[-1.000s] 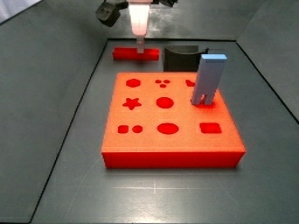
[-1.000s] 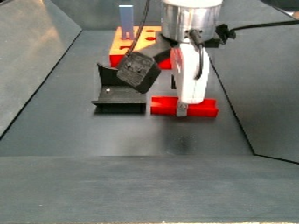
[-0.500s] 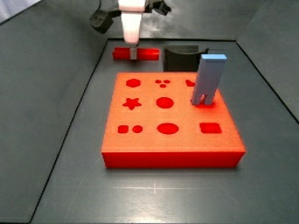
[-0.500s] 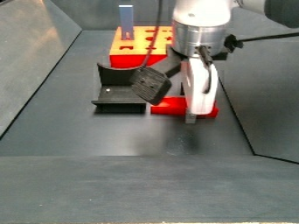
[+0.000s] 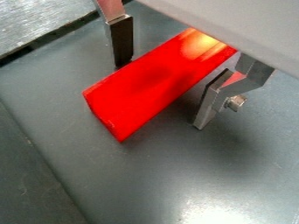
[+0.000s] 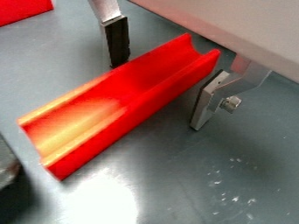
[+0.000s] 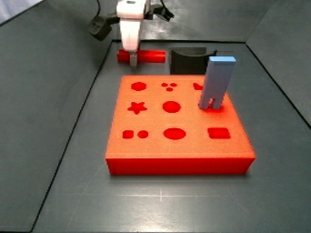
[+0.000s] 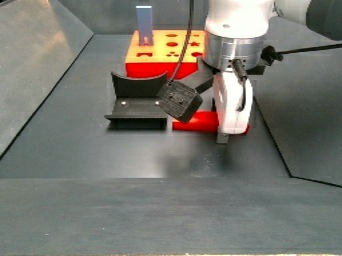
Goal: Pick up the arch object. Move up. Place the arch object on the fixture. Regrasp the arch object. Move to above the board. Insert the arch object.
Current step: Pick up the arch object.
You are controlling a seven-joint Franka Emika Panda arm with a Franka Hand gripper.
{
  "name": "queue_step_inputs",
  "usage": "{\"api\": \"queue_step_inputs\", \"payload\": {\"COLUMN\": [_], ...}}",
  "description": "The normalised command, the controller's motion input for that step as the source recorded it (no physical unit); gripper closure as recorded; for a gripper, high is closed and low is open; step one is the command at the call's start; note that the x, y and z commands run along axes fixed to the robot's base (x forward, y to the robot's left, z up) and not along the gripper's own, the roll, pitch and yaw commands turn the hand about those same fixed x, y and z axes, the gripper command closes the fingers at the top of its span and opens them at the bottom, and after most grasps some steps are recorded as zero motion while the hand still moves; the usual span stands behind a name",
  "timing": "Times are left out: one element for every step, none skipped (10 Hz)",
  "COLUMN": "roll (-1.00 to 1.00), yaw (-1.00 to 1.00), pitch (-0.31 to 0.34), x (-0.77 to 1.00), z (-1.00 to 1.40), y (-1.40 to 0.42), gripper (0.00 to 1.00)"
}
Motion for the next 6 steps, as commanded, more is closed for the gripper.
{"api": "queue_step_inputs", "payload": {"roll": [-0.24, -0.27, -0.22, -0.04, 0.00, 0.00], "yaw": [-0.14, -0.15, -0.09, 0.00, 0.00, 0.00], "pitch": [-0.084, -0.104, -0.091, -0.044, 0.000, 0.000], "x": [0.31, 0.35, 0.27, 0.00, 0.00, 0.00], "z": [-0.07, 0.00, 0.00, -0.04, 0.00, 0.00], "y": [-0.03, -0.01, -0.01, 0.00, 0.00, 0.00], "gripper": [0.00, 0.00, 0.00, 0.00, 0.00, 1.00]}}
